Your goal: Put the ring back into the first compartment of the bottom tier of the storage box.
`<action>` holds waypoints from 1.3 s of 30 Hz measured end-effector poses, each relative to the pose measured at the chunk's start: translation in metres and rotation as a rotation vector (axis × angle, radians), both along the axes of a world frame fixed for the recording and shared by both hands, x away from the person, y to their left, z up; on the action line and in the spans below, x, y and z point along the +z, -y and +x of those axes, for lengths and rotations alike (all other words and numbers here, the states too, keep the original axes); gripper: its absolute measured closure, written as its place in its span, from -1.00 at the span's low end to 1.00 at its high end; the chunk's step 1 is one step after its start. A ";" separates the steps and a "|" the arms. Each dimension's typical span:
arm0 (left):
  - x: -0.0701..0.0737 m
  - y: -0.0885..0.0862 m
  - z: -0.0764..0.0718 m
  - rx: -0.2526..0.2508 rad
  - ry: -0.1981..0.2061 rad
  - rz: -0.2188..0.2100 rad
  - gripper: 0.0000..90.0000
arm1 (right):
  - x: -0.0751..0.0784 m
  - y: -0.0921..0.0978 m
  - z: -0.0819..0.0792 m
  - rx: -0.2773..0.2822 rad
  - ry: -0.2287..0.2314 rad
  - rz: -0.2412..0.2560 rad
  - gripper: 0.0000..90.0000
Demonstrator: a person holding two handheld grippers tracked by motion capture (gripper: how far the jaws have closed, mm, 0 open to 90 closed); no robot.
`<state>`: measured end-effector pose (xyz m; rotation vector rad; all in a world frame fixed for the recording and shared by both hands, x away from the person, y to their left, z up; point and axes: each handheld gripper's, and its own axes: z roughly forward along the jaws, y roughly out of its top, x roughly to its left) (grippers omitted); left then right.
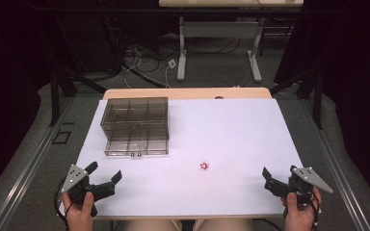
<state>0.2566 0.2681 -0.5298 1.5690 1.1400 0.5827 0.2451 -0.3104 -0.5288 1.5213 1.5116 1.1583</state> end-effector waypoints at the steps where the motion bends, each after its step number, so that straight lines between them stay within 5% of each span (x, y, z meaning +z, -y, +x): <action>1: 0.000 0.001 0.000 0.003 0.000 -0.001 -0.99 | 0.000 0.001 0.000 0.011 -0.023 -0.003 -0.96; 5: 0.000 0.001 0.003 0.000 -0.001 -0.002 -0.99 | -0.001 -0.001 0.000 0.015 -0.021 -0.017 -0.96; 7: 0.000 0.003 0.004 0.008 0.005 -0.018 -0.99 | -0.005 -0.003 0.004 0.006 0.014 -0.018 -0.96; 9: -0.001 0.005 0.005 0.008 -0.001 -0.023 -0.99 | -0.004 -0.003 0.002 0.025 -0.020 -0.023 -0.96; 12: -0.001 0.007 0.005 0.002 -0.011 -0.015 -0.99 | -0.007 -0.005 0.005 0.024 0.009 -0.032 -0.99; 15: -0.001 0.011 0.005 0.001 -0.015 -0.015 -0.99 | -0.005 -0.008 0.004 0.058 -0.049 -0.059 -1.00; 17: 0.000 0.014 0.004 -0.009 -0.018 -0.013 -0.99 | -0.007 -0.010 0.006 0.049 -0.010 -0.054 -1.00; 25: 0.002 0.025 0.002 -0.019 -0.018 0.006 -0.99 | -0.006 -0.017 0.006 0.104 -0.027 -0.074 -1.00; 33: 0.004 0.035 0.000 -0.027 -0.018 0.010 -0.99 | -0.008 -0.023 0.008 0.104 0.000 -0.063 -1.00; 39: 0.004 0.042 0.000 -0.050 -0.024 0.011 -0.99 | -0.007 -0.021 0.007 0.121 -0.029 -0.069 -1.00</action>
